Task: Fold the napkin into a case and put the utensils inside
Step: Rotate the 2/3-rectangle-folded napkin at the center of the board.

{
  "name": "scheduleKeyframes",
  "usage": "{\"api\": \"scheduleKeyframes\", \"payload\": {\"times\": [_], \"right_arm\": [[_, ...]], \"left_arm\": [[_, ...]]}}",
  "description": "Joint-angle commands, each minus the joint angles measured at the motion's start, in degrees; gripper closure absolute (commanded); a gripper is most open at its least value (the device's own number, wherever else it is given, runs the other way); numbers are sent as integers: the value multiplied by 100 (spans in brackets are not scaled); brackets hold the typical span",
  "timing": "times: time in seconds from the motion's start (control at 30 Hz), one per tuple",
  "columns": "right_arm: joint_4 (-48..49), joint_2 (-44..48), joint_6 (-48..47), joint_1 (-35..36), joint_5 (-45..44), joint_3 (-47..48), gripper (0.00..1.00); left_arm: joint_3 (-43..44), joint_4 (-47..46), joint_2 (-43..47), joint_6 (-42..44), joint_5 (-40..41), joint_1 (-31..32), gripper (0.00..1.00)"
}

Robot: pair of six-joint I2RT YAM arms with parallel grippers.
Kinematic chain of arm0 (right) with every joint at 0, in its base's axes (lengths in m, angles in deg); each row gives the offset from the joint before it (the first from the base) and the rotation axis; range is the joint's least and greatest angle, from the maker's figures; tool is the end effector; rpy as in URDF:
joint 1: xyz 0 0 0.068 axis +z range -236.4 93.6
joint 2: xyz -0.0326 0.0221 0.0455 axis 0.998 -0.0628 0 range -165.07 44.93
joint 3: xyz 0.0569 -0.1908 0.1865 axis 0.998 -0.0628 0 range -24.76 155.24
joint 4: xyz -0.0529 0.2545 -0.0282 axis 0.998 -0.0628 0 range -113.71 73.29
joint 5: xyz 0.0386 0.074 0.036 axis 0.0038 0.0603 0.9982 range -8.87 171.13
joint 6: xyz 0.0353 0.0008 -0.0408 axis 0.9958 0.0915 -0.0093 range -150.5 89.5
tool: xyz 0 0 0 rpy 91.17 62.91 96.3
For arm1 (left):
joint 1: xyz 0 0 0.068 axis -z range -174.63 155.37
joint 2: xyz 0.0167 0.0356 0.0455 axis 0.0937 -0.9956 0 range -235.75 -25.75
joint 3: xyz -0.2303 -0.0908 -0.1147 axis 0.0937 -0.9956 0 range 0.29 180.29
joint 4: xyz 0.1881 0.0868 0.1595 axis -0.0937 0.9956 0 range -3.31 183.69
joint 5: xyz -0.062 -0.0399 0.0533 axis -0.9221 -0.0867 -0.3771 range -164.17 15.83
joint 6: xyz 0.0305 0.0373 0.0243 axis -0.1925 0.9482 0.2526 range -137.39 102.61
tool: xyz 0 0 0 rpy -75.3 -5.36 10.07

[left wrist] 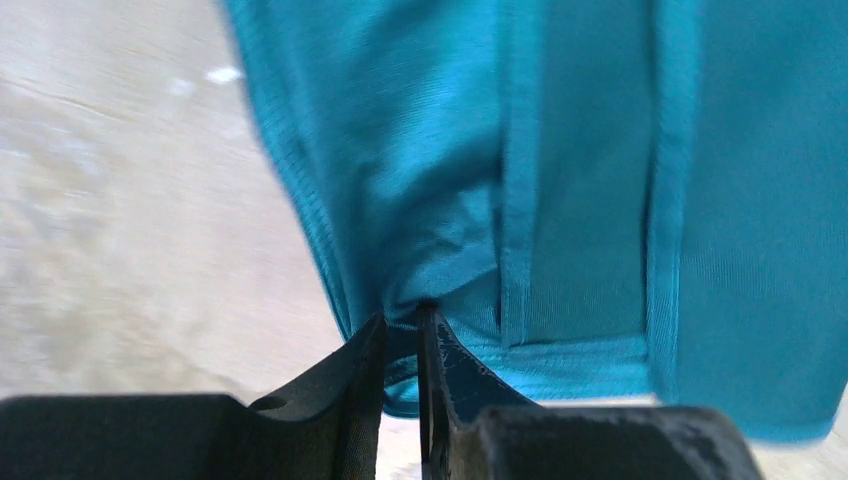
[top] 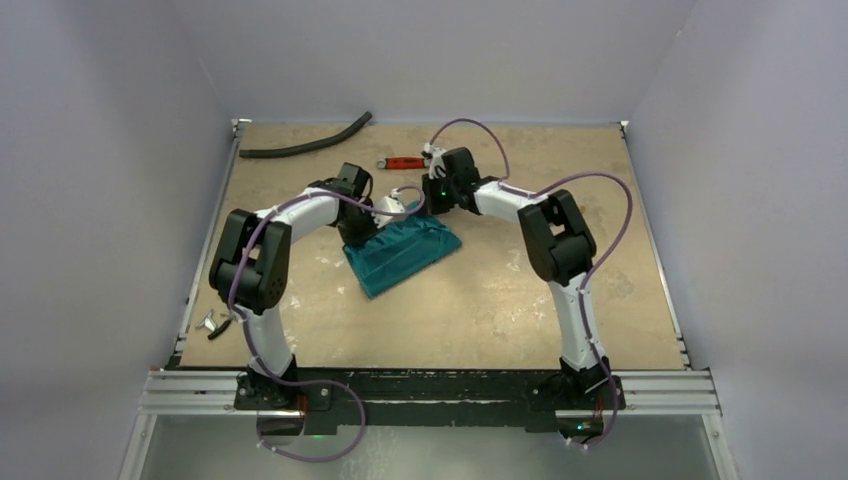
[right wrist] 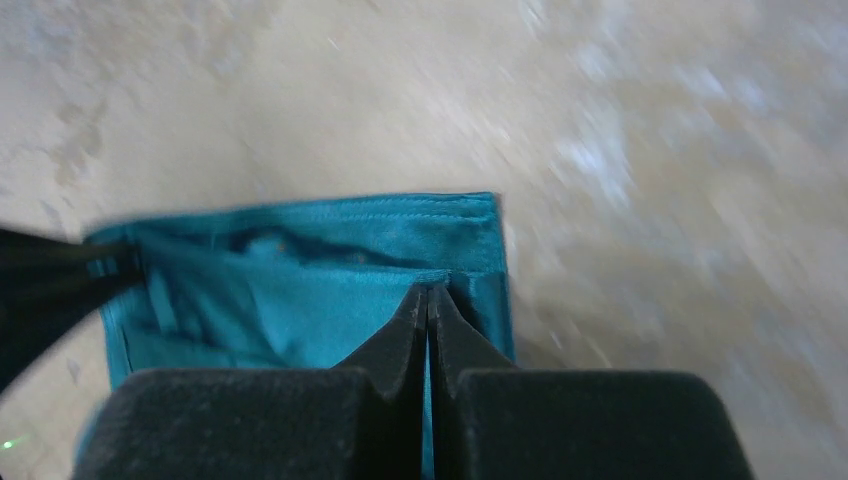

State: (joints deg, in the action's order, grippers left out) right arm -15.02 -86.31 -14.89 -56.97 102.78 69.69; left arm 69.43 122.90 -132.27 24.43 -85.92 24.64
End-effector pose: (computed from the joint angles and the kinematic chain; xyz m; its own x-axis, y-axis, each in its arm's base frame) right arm 0.4410 0.2639 0.1517 -0.6761 -0.0941 -0.7308 -0.5582 0.7128 0.4246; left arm 0.3345 -0.1247 0.1611 -0.4232 0.8395 -0.3408 0.8850 0.4636 0.0429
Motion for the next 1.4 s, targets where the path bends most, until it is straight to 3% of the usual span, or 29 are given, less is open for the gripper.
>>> {"api": "scheduleKeyframes", "payload": {"times": [0.0,0.23,0.4,0.53,0.7,0.9,1.07,1.2,1.37], "right_arm": [[-9,808,6,-78,-629,-1162,100],[1014,2319,923,67,-778,-3810,100],[1349,3160,1433,539,-637,-4805,100],[849,3529,1504,676,-375,-4711,100],[341,3604,1071,454,-407,-3735,100],[412,2137,622,441,-100,-2021,99],[215,1082,535,433,-88,-1048,100],[252,992,449,342,-479,-1296,100],[937,1559,670,235,-695,-2548,100]], "left_arm": [[466,-665,-679,269,936,-23,84],[2054,-440,-1630,329,1078,76,85],[2934,-266,-1961,127,830,391,79],[3478,86,-1725,-314,423,446,71],[3430,532,-785,-924,66,161,60],[2446,690,62,-1244,-170,-562,56],[1615,587,10,-1217,-124,-1056,58],[1380,651,-168,-1222,-450,-1166,60],[1158,624,-22,-1122,-718,-721,64]]}}
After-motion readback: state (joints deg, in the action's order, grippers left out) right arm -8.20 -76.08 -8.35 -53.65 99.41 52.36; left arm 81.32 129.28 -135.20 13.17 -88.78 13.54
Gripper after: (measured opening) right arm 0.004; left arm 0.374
